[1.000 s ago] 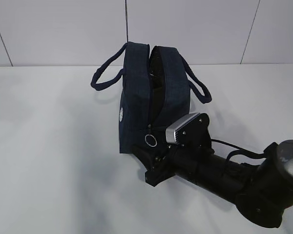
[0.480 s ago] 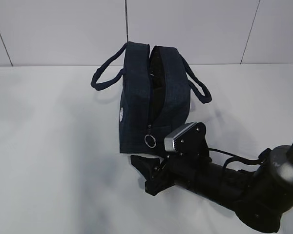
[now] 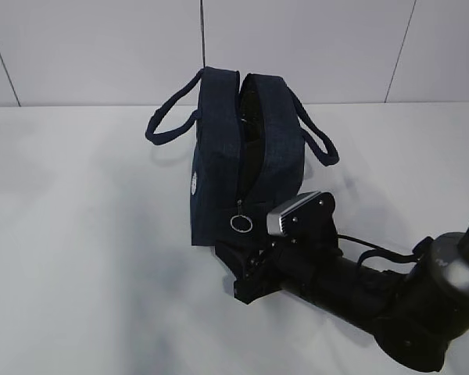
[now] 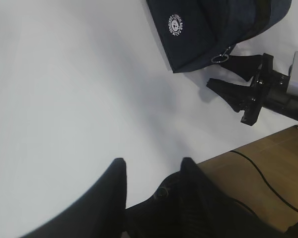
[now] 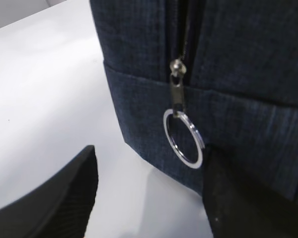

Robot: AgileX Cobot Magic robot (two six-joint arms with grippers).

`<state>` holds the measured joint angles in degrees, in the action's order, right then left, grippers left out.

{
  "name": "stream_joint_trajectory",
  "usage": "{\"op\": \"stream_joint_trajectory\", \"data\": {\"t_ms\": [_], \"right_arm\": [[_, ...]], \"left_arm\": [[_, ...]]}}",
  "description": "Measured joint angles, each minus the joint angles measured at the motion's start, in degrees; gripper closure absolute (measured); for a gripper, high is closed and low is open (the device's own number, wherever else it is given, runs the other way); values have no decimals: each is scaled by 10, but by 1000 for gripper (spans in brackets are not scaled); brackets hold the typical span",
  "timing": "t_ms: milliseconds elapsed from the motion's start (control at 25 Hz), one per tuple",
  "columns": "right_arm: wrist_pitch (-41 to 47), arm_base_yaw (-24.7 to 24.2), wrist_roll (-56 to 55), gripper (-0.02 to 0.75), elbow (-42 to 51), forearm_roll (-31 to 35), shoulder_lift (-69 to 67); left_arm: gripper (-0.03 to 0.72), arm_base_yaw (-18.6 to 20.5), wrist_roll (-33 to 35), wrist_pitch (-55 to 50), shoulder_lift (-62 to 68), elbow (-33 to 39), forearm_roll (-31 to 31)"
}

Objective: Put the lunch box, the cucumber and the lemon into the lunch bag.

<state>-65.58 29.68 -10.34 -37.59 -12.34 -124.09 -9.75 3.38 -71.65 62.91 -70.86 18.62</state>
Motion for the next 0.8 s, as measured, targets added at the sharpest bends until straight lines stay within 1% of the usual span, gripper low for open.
{"op": "stream_joint_trajectory", "data": {"t_ms": [640,800], "right_arm": [[0,0,-20,253,-26,-14,0],[0,0,-23,323,-39,-14,0]], "left_arm": [[449,0,0,0,0,0,-1],[449,0,0,1,0,0,-1]]}}
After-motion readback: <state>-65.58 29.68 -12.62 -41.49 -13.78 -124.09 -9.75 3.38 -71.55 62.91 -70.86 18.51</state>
